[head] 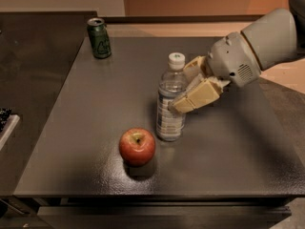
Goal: Move blue plastic bottle near apple
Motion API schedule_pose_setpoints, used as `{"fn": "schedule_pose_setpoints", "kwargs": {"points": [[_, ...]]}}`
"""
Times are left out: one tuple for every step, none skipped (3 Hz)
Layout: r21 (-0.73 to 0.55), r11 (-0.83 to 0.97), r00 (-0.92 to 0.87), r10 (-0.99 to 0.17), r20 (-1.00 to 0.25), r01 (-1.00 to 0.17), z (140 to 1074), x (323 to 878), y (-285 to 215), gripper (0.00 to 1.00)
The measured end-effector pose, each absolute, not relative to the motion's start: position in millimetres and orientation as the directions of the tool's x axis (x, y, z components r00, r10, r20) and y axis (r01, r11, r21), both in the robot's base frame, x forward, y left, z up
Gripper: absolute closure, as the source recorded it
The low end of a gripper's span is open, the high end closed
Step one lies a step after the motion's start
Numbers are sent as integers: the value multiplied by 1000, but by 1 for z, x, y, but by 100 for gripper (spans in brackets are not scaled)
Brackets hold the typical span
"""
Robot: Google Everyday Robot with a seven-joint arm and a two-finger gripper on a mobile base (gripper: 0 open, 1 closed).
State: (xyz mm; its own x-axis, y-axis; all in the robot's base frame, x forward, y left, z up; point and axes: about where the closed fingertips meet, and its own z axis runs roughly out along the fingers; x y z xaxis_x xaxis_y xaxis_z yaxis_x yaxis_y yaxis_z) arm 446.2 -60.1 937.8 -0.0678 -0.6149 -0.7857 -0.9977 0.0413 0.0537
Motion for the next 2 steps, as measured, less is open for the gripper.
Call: {"fn": "schedule_pose_setpoints", "kwargs": {"points": [[58,24,-60,-613,-788,-998,934,444,-56,12],[56,21,-57,-614,-787,-998,935,443,-54,0]]}}
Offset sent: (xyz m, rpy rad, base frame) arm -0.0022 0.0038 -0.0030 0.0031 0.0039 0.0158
